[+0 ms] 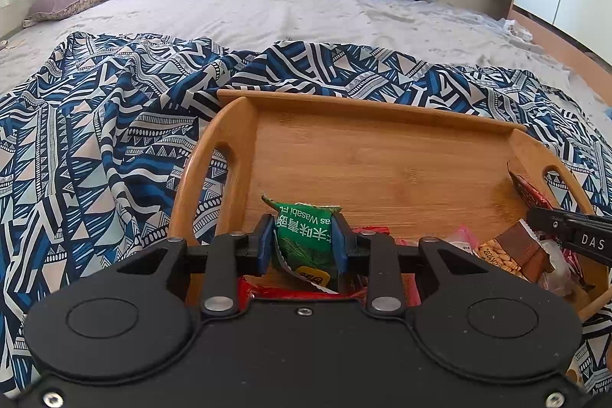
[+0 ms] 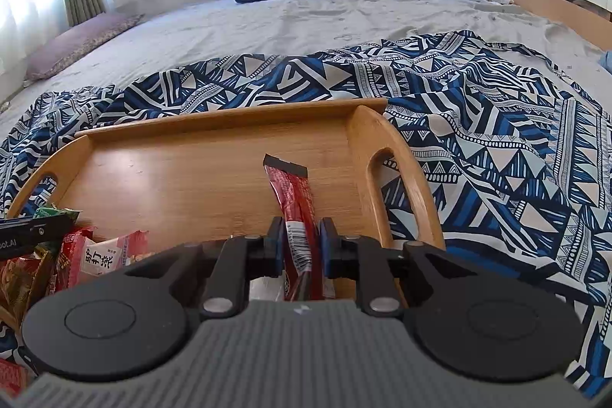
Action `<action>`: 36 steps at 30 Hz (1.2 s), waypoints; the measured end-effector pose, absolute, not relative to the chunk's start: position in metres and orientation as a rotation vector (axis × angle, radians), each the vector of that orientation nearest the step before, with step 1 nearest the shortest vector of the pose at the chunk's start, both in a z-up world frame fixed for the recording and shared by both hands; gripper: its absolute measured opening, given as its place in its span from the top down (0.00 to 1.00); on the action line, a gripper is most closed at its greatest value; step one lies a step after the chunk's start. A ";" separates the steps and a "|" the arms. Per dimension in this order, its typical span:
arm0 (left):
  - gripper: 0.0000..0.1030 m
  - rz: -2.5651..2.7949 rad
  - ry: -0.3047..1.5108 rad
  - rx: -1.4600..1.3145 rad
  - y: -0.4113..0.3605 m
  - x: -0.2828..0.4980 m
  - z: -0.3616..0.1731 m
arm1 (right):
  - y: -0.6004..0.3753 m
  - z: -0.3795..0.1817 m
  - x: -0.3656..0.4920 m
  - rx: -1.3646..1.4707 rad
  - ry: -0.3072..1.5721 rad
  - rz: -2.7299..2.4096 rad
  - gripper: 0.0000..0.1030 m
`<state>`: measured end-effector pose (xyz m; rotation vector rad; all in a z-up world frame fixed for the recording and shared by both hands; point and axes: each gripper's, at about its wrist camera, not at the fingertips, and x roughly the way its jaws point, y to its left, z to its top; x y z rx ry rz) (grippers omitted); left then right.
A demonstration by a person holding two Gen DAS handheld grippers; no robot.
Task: Organize snacks
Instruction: 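Lift and carry the green packet and red stick wrapper onto the tray, then open both tools to release the snacks on the tray and withdraw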
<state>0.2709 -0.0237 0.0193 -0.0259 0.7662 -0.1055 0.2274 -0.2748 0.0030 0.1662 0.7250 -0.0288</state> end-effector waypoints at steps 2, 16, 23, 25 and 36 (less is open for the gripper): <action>0.71 -0.106 0.766 -0.026 -0.024 0.271 0.019 | -0.275 0.004 0.228 0.178 0.729 -0.018 0.77; 0.44 -0.108 0.738 -0.002 -0.023 0.259 0.033 | -0.274 0.017 0.220 0.172 0.712 -0.020 0.52; 0.23 -0.117 0.693 0.024 -0.024 0.237 0.050 | -0.276 0.036 0.209 0.165 0.677 -0.029 0.40; 0.22 -0.135 0.691 0.024 -0.024 0.229 0.054 | -0.275 0.042 0.202 0.159 0.662 -0.029 0.37; 0.07 -0.195 0.655 0.002 -0.015 0.171 0.073 | -0.271 0.064 0.157 0.131 0.599 -0.022 0.17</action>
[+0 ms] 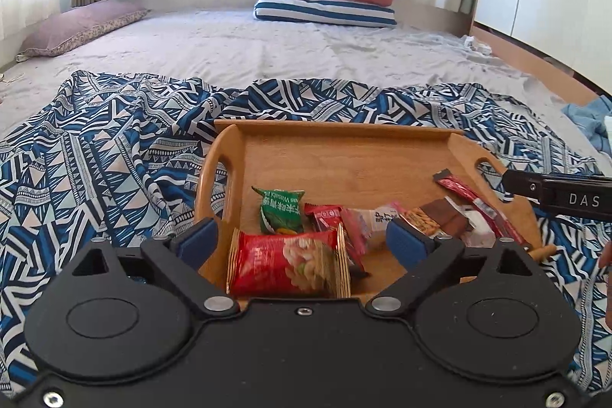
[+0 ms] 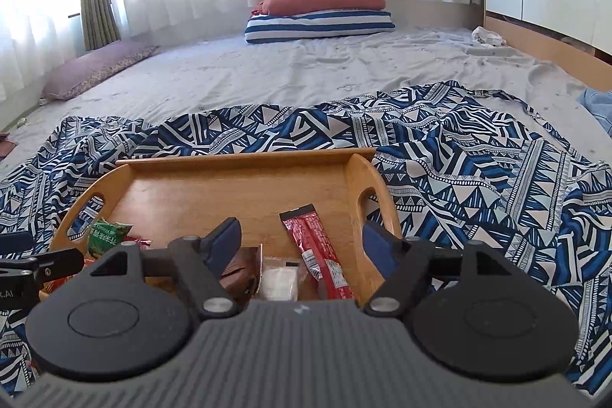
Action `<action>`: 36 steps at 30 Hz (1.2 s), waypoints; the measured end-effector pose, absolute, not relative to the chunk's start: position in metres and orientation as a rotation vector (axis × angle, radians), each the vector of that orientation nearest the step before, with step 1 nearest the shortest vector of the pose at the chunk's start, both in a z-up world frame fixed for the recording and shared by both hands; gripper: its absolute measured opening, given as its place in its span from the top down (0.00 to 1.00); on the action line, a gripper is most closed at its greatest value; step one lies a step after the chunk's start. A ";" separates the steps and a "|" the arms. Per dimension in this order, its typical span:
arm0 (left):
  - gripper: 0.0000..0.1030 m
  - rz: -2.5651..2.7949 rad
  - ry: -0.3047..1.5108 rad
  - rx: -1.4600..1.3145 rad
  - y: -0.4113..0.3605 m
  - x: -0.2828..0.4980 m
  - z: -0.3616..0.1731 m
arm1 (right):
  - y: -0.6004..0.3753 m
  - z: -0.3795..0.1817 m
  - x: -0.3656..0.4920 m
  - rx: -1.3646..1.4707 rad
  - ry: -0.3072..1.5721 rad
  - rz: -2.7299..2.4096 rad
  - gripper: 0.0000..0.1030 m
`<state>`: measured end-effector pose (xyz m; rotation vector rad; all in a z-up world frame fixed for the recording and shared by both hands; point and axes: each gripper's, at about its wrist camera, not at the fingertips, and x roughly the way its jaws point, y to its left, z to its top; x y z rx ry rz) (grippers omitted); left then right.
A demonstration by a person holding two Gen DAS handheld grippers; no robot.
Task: Organize snacks
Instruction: 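Open both tools to release the snacks on the tray and withdraw, then move left tool toward the red biscuit packet while right tool approaches the yellow packet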
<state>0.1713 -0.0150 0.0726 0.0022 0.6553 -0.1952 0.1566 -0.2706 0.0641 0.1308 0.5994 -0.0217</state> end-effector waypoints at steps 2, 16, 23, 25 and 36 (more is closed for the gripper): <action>0.05 -0.200 0.645 -0.001 -0.011 0.159 0.075 | -0.269 0.066 0.147 0.127 0.591 -0.017 0.15; 0.01 -0.239 0.611 0.020 -0.003 0.094 0.079 | -0.245 0.066 0.075 0.010 0.533 0.036 0.03; 0.01 -0.246 0.626 0.021 0.000 0.076 0.072 | -0.237 0.063 0.047 -0.010 0.515 0.055 0.00; 0.01 -0.246 0.637 0.026 0.001 0.072 0.067 | -0.235 0.060 0.040 -0.009 0.513 0.062 0.00; 0.01 -0.180 0.710 -0.010 0.011 0.070 0.037 | -0.224 0.031 0.004 -0.007 0.542 0.091 0.00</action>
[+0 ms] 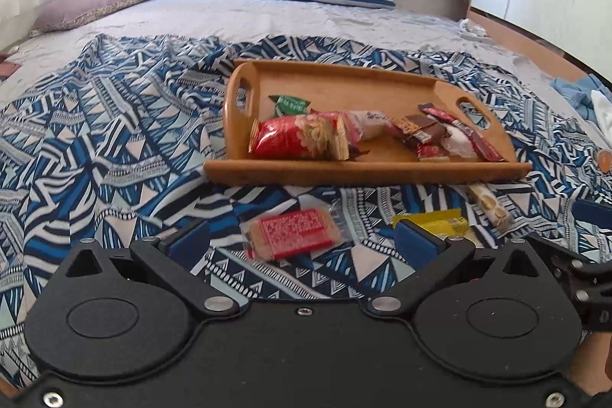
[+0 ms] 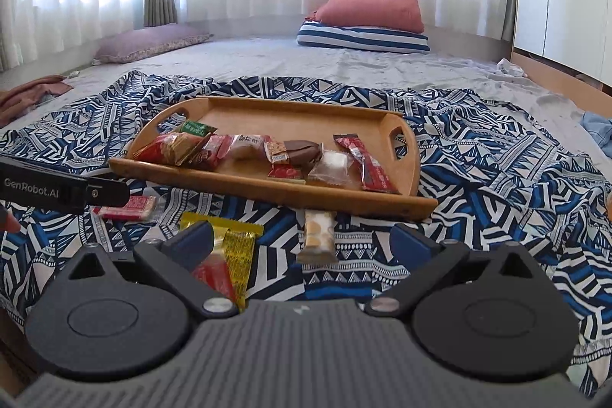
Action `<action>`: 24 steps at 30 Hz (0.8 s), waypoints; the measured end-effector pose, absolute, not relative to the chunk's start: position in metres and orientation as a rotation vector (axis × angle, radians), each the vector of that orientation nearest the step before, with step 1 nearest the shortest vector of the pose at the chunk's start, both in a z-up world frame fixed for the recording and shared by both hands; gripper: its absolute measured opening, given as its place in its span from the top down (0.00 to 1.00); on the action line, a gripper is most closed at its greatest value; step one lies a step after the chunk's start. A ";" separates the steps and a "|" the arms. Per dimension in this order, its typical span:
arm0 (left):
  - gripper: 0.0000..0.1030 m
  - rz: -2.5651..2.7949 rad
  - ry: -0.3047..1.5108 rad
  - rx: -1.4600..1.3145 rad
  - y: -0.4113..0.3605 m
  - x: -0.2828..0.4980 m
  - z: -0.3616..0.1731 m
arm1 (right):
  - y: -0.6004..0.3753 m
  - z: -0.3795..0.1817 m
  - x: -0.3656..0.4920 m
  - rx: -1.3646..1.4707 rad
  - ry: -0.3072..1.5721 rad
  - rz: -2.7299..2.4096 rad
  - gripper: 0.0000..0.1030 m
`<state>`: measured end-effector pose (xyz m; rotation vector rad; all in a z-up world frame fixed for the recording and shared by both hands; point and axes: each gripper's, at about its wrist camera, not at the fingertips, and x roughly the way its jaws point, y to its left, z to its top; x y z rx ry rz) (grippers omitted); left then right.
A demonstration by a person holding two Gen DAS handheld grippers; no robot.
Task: Organize snacks
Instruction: 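Move left tool toward the red biscuit packet while right tool approaches the yellow packet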
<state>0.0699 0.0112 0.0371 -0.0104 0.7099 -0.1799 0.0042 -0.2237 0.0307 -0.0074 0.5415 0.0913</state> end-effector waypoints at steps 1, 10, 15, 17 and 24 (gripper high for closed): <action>0.01 -0.173 0.717 -0.015 0.012 0.071 0.034 | -0.222 0.029 0.001 -0.010 0.539 0.091 0.00; 0.01 -0.124 0.733 -0.026 0.010 0.081 0.015 | -0.212 0.009 -0.016 0.030 0.539 0.103 0.00; 0.01 -0.111 0.733 -0.032 0.004 0.088 0.007 | -0.206 0.000 -0.021 0.042 0.538 0.100 0.03; 0.01 -0.101 0.736 -0.039 0.002 0.091 0.005 | -0.204 -0.002 -0.022 0.045 0.541 0.101 0.04; 0.01 -0.081 0.729 -0.035 -0.005 0.098 -0.001 | -0.200 -0.006 -0.022 0.106 0.533 0.102 0.16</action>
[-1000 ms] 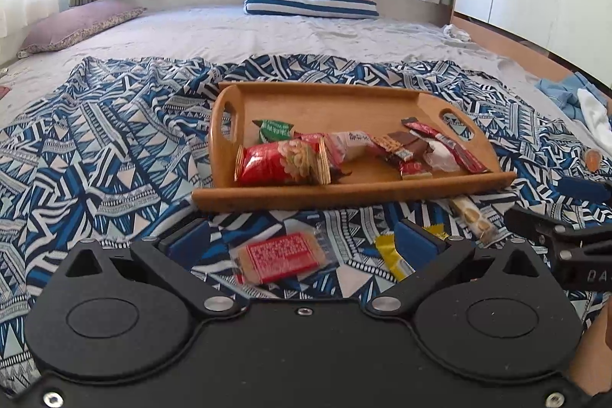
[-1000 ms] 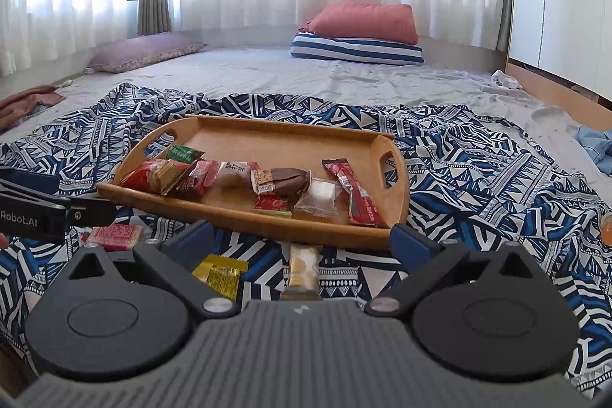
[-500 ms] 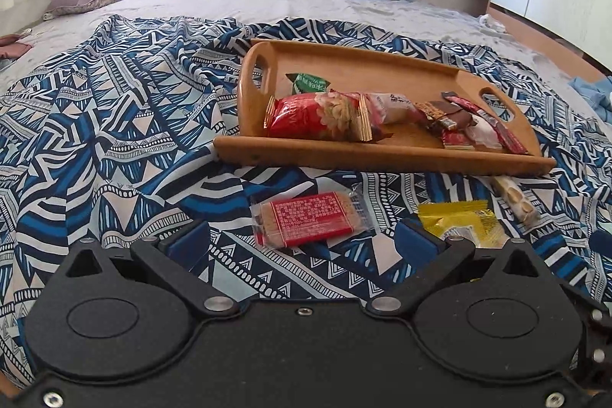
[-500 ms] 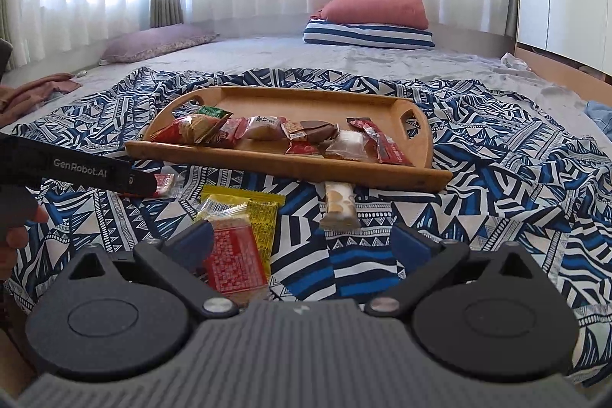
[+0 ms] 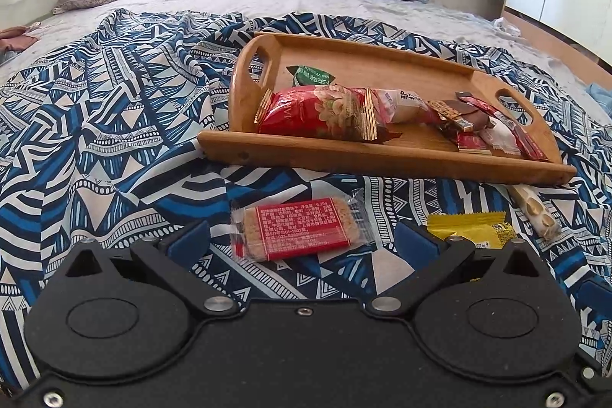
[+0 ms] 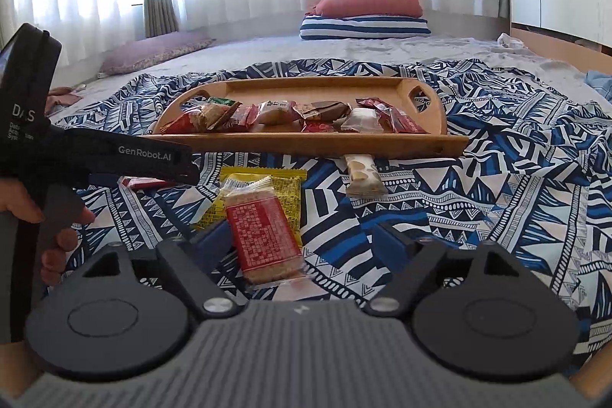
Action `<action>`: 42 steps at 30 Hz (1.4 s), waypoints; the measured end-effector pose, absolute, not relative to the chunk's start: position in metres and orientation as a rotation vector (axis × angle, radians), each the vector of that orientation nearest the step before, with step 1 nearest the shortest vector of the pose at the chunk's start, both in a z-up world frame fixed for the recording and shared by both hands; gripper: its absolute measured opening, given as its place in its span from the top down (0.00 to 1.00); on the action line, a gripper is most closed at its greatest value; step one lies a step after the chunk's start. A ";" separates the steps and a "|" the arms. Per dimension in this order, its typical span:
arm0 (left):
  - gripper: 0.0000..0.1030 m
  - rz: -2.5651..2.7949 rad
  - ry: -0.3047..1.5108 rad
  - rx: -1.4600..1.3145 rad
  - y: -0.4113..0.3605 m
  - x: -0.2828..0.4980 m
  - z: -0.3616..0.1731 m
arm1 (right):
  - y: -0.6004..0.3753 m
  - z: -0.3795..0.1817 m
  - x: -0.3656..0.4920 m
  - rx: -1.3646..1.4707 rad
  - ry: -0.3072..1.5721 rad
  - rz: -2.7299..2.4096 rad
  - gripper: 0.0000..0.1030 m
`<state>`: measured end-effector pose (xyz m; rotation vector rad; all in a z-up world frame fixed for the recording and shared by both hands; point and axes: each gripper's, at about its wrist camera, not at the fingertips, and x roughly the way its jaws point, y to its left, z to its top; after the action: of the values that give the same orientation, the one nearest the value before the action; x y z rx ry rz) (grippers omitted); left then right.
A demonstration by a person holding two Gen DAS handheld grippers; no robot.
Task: Organize snacks
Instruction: 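Move left tool toward the red biscuit packet while right tool approaches the yellow packet, then close the left tool on the red biscuit packet and lift it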
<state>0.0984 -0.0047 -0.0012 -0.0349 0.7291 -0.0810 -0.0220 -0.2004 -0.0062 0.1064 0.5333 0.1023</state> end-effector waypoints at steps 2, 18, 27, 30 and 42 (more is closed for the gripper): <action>0.01 -0.078 0.729 -0.029 -0.006 0.100 -0.003 | -0.198 -0.007 -0.021 0.106 0.535 0.107 0.17; 0.02 -0.079 0.733 0.028 -0.011 0.101 -0.009 | -0.186 -0.013 -0.015 0.096 0.544 0.121 0.32; 0.02 -0.078 0.730 0.022 -0.010 0.101 -0.010 | -0.185 -0.014 -0.015 0.090 0.545 0.119 0.33; 0.02 -0.079 0.725 0.026 -0.010 0.100 -0.010 | -0.185 -0.014 -0.015 0.091 0.544 0.119 0.33; 0.37 -0.089 0.699 0.012 0.003 0.089 0.001 | -0.184 -0.012 -0.014 0.072 0.547 0.115 0.52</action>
<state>0.0889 0.0027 0.0007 0.0121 0.6994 -0.0895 -0.0136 -0.1839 -0.0116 0.0716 0.5473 0.1146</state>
